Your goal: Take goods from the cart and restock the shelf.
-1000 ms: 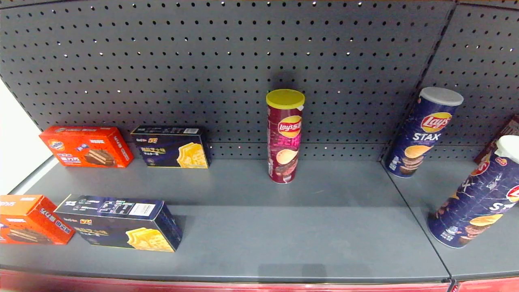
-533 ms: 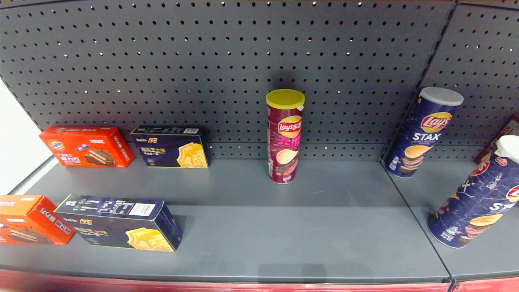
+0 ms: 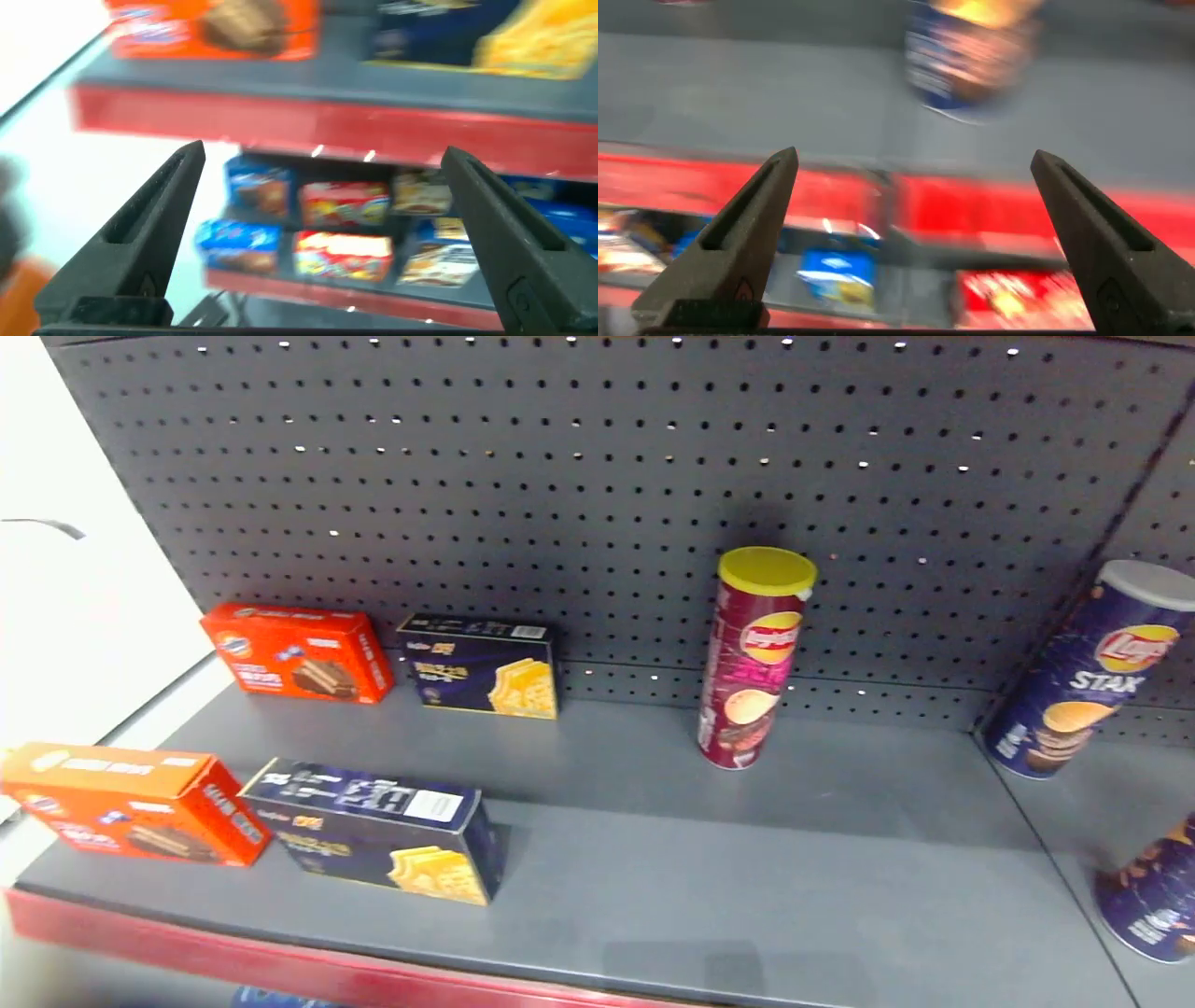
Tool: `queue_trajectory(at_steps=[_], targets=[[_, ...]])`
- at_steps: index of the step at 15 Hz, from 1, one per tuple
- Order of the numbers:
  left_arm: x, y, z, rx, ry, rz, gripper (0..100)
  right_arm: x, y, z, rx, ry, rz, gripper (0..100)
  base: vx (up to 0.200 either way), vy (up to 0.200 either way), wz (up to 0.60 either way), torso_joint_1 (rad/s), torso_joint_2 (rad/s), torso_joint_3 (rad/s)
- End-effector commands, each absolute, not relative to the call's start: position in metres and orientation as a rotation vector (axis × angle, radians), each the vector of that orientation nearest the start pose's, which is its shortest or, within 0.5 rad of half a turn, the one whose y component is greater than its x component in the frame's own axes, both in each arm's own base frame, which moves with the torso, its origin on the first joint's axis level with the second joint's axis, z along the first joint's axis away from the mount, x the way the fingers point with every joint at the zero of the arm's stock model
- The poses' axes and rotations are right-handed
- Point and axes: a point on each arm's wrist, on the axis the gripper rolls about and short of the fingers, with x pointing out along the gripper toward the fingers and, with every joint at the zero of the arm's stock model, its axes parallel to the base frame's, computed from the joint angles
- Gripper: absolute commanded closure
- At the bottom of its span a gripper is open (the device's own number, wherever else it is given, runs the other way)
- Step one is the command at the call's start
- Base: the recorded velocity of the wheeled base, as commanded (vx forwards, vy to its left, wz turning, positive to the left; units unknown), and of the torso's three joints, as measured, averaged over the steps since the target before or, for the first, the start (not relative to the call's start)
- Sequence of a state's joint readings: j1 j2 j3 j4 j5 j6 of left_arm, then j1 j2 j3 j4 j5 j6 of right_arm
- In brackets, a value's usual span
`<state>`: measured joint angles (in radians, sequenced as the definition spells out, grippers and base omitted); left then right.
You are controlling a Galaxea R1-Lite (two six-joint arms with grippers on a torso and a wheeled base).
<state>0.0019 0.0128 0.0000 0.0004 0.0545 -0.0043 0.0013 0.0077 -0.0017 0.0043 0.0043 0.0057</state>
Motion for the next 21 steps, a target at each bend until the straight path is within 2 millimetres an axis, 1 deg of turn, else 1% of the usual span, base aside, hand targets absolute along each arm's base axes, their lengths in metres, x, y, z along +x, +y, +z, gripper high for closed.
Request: queue_trajectory(at_steps=[1, 14, 21], targets=[[-0.0218, 0.0012, 0.0758, -0.004, 0.014, 0.058, 0, -0.0222, 0.0001, 0.0756, 0.006, 0.012, 0.006, 0, 0.0, 0.0, 0.6, 0.002, 0.0, -0.002], [-0.0218, 0.0012, 0.0758, -0.006, 0.014, 0.06, 0, -0.0223, 0.0001, 0.0756, 0.006, 0.011, 0.006, 0, 0.0, 0.0, 0.6, 0.002, 0.0, 0.003], [-0.0218, 0.0011, 0.0758, -0.003, 0.014, 0.055, 0, -0.0222, 0.0001, 0.0756, 0.005, 0.012, 0.006, 0, 0.0, 0.0, 0.0, 0.0, 0.0, 0.0]])
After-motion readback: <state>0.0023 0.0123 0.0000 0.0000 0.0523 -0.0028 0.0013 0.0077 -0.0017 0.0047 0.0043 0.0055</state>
